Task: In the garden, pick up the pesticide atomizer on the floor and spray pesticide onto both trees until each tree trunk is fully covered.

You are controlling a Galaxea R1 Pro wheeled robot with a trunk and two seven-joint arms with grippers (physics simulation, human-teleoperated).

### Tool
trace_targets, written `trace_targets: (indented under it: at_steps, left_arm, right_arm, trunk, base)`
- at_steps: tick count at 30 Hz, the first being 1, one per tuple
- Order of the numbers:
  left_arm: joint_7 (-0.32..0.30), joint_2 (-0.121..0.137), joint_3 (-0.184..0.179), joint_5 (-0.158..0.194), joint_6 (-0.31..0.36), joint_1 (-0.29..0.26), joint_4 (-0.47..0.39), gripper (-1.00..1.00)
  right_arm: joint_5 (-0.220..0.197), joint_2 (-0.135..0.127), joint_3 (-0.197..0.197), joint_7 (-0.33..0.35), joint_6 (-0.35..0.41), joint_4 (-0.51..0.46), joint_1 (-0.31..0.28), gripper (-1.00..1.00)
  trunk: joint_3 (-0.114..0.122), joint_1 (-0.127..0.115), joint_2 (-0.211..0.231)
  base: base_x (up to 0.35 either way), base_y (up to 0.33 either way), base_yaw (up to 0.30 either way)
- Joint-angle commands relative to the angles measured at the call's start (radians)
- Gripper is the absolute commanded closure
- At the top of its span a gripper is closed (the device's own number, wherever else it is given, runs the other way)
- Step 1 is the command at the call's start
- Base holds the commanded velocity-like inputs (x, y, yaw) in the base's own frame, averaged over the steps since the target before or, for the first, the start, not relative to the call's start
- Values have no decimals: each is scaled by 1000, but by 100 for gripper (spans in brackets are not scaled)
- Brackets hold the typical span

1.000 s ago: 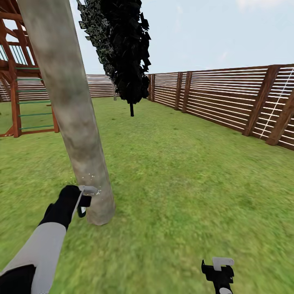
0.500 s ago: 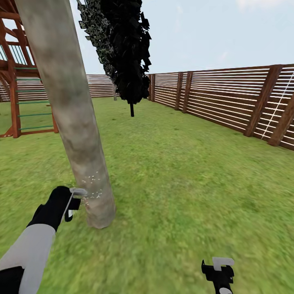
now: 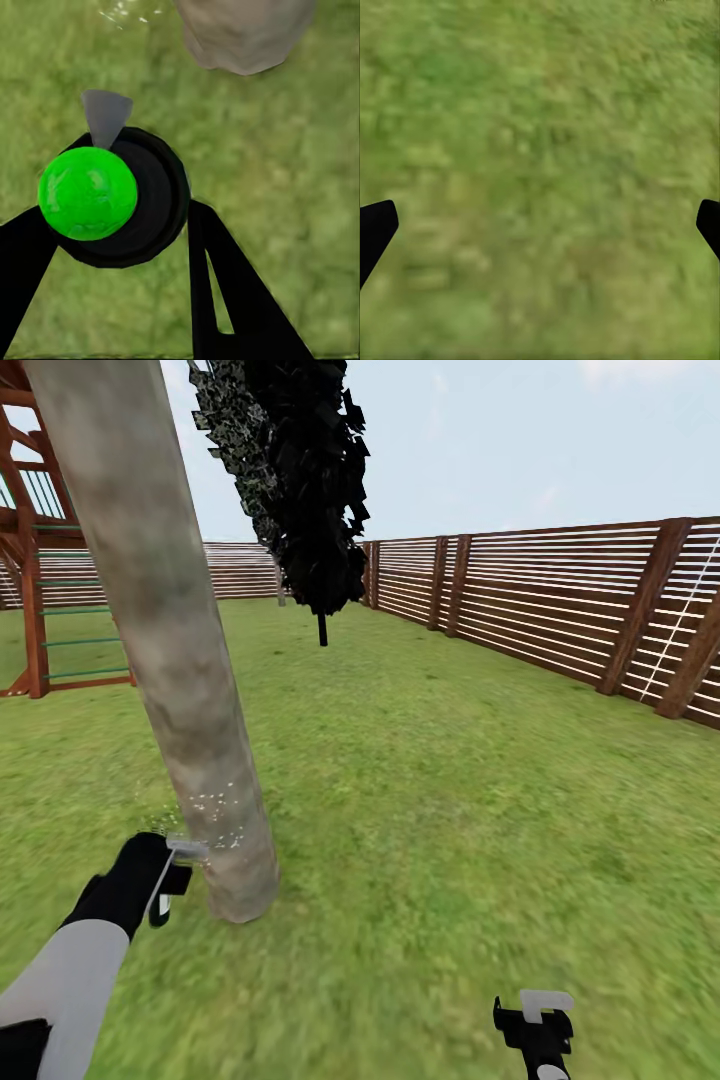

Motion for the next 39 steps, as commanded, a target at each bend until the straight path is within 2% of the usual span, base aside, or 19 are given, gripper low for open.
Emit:
trace_targets:
  at_steps: [1,6,19,25,29,32,34,36,39]
  left_arm:
    - [-9,-1,1,-11,1,0,11,100]
    - [-14,-14,-1,-7,2,5,24,100]
    - [-16,-11,5,-8,1,5,22,100]
    - [-12,0,7,-9,-10,17,25,100]
    - [-3,2,44,-10,-95,83,25,100]
    - [-2,-4,106,-8,-112,116,37,100]
    - [-1,-6,119,-8,-122,122,76,100]
    - [4,-3,125,-8,-215,123,154,100]
    - [29,1,157,-13,-266,123,215,100]
  right_arm:
    - [-9,0,9,-2,-3,1,-1,-100]
    - [-9,0,9,-2,-3,1,-1,-100]
    - [-9,0,9,-2,-3,1,-1,-100]
    - [-9,1,9,-1,-3,1,-1,-100]
    - [-9,1,10,-1,-3,1,-1,-100]
    - [-9,2,10,-1,-3,1,-1,-100]
    - [-9,4,10,-1,-3,1,-1,-100]
    - [-9,5,10,-1,-3,1,-1,-100]
    - [-9,5,10,-1,-3,1,-1,-100]
  trunk:
    - [-1,0,0]
    - [-1,0,0]
    - [-1,0,0]
    - [-1,0,0]
    - [-1,0,0]
    - [-1,0,0]
    - [-1,0,0]
    - [-1,0,0]
    - [-1,0,0]
  base:
    - [0,0,0]
    - [58,-53,0]
    - [9,-261,0]
    - [-1,-276,0]
    - [28,-274,0]
    - [182,-218,2]
    - [236,-179,157]
    - [257,-162,254]
    - [296,-108,273]
